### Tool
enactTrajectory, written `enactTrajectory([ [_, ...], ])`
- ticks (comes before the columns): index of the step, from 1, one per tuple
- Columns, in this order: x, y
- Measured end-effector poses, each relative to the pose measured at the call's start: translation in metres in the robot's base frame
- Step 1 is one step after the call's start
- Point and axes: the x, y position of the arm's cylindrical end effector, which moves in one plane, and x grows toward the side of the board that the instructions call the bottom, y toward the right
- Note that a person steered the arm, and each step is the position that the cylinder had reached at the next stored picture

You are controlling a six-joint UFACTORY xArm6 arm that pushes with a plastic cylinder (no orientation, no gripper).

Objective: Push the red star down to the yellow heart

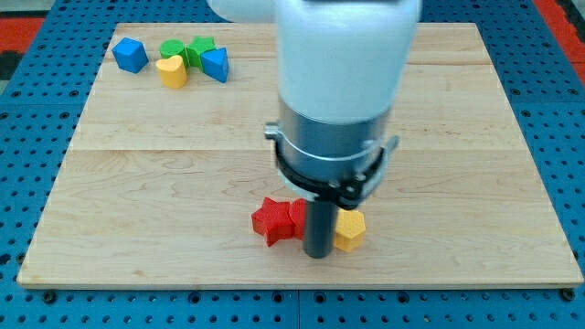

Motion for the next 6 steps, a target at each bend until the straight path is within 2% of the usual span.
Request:
enactTrajectory([
  [1, 0.04, -0.007],
  [2, 0.03, -0.016],
  [4, -0.074, -0.071],
  [5, -0.093, -0.111],
  [6, -0.131, -0.151],
])
